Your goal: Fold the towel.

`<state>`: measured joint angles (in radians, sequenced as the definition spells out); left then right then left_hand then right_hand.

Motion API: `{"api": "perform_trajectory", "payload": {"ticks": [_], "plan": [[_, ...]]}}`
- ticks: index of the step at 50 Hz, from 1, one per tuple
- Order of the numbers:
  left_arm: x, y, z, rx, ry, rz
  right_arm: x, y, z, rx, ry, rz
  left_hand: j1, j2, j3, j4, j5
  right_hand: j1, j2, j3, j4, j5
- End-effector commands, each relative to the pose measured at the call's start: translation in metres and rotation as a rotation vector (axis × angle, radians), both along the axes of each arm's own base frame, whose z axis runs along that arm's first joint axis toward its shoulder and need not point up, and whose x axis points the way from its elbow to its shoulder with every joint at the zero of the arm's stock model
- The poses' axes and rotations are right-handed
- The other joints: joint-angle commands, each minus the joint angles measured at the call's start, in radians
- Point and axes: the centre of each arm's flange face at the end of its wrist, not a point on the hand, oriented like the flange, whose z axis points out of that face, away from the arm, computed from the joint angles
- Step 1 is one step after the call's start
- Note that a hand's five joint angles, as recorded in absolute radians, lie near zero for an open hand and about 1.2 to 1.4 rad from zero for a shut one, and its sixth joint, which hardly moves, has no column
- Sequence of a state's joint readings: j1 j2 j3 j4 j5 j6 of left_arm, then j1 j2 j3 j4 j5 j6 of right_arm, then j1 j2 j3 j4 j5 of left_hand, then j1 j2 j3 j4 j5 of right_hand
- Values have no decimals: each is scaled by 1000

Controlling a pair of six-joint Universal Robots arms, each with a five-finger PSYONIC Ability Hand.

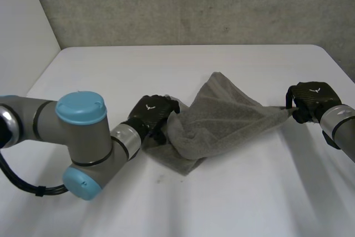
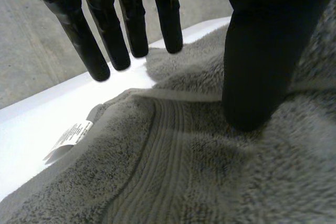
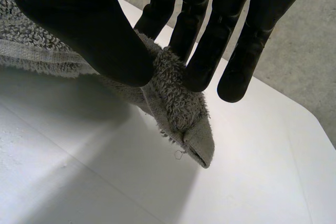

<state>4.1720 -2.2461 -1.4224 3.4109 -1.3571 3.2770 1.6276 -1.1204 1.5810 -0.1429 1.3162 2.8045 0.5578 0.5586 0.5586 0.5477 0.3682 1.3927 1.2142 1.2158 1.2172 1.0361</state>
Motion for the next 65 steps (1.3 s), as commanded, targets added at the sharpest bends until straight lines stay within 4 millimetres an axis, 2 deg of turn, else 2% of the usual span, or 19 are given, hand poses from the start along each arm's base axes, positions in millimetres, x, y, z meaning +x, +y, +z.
{"api": "perform_trajectory", "payload": {"ticks": [1,3,12,14,19,27,34,38,44,48,55,57,59,60,61,62,63,64,65], "plan": [[-7,-3,-5,-15,-8,-25,0,0,1,-4,6,2,536,536,536,547,551,4,182,180,179,186],[-9,-4,1,-34,0,-27,0,0,3,-10,5,2,838,837,837,848,853,4,182,180,179,186],[-10,-1,49,-133,59,-29,4,1,24,-59,8,17,838,838,838,849,853,4,182,180,179,186],[-2,-2,83,-201,99,-5,4,2,29,-67,17,20,838,838,838,849,853,4,182,180,179,186],[18,-3,123,-286,136,39,4,9,49,-94,59,34,838,838,838,849,853,4,182,180,179,186],[43,16,154,-337,154,72,2,16,65,-115,69,35,838,838,838,849,853,4,182,180,179,186],[57,47,147,-301,75,58,4,27,70,-81,72,50,838,838,838,849,853,4,182,180,179,186],[65,71,125,-226,-24,35,6,36,73,-49,85,66,838,838,838,849,853,4,182,180,179,186],[70,80,102,-189,-123,17,24,65,76,12,200,184,838,838,838,849,853,4,182,180,179,186],[68,60,79,-149,-189,32,40,63,69,27,301,259,838,838,838,849,853,4,182,180,179,186],[55,3,88,-221,-169,71,67,29,74,-29,273,263,838,838,838,849,853,4,182,180,179,186],[48,-15,103,-281,-137,85,81,2,98,-178,198,223,838,838,838,849,853,4,182,180,179,186],[36,-48,151,-444,-51,139,87,-11,116,-290,141,205,838,838,838,849,853,4,182,180,179,186],[36,-48,151,-445,-50,139,87,-11,116,-291,140,205,838,838,838,849,853,4,182,180,179,186],[34,-60,179,-530,-1,179,91,-23,140,-428,75,180,838,838,838,849,853,4,182,180,179,186],[34,-60,179,-531,-1,180,92,-31,163,-564,8,158,838,838,838,849,853,4,182,180,179,186],[33,-69,211,-627,60,228,92,-31,163,-566,7,158,838,838,838,849,853,4,182,180,179,186],[35,-75,240,-720,121,283,92,-34,187,-703,-59,139,838,838,838,849,853,4,182,180,179,186],[35,-75,240,-720,122,283,90,-31,212,-834,-117,113,838,838,838,849,853,4,182,180,179,186]]}}
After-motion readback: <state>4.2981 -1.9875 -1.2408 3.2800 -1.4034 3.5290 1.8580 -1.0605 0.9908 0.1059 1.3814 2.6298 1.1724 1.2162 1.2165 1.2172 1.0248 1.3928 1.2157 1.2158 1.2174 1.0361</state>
